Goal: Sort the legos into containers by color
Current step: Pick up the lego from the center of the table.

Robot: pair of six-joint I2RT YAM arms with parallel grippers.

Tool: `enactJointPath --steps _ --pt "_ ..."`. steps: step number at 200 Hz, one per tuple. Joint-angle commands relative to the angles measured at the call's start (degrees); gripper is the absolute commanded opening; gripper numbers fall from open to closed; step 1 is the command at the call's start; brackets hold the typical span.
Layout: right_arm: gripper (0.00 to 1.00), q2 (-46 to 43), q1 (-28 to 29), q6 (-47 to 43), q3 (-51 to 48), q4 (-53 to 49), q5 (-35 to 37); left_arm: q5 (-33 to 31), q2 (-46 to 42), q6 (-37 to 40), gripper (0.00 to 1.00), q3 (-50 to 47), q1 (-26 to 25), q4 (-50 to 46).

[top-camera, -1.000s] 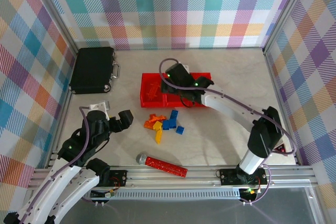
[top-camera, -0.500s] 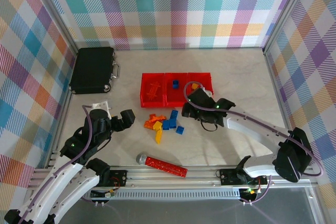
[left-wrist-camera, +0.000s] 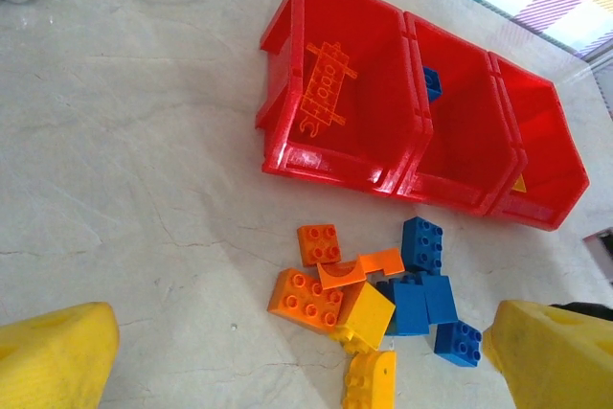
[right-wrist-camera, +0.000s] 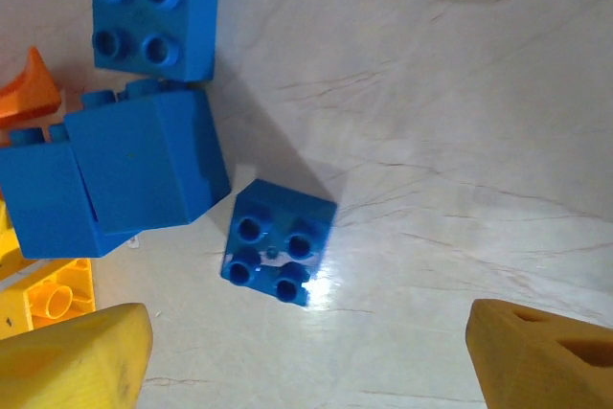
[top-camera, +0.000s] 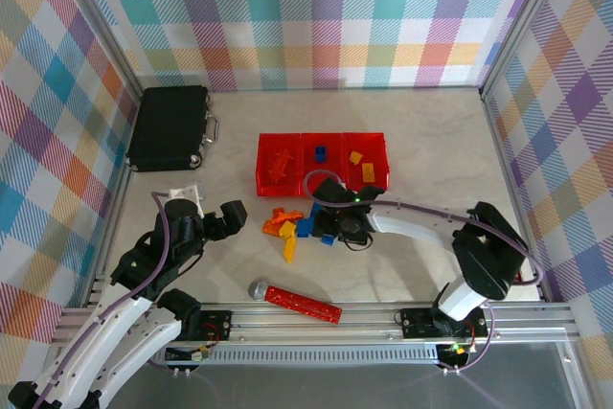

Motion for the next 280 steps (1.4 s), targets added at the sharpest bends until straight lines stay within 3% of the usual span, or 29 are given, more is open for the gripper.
enactJointPath --steps 1,162,280 --pt "0.86 2.85 1.51 2.12 2.92 -1.33 0.96 0.50 -0.61 1.09 0.99 -0.48 -0.58 0.05" --pt "0.87 11.95 1.92 1.76 7.25 -3.85 5.66 0.53 -1.43 2.10 1.00 -0.22 -0.58 -0.30" --pt "0.52 13.05 1.92 0.00 4.78 -4.21 7.88 0.09 -1.66 1.85 1.00 -0.57 -0.58 -0.58"
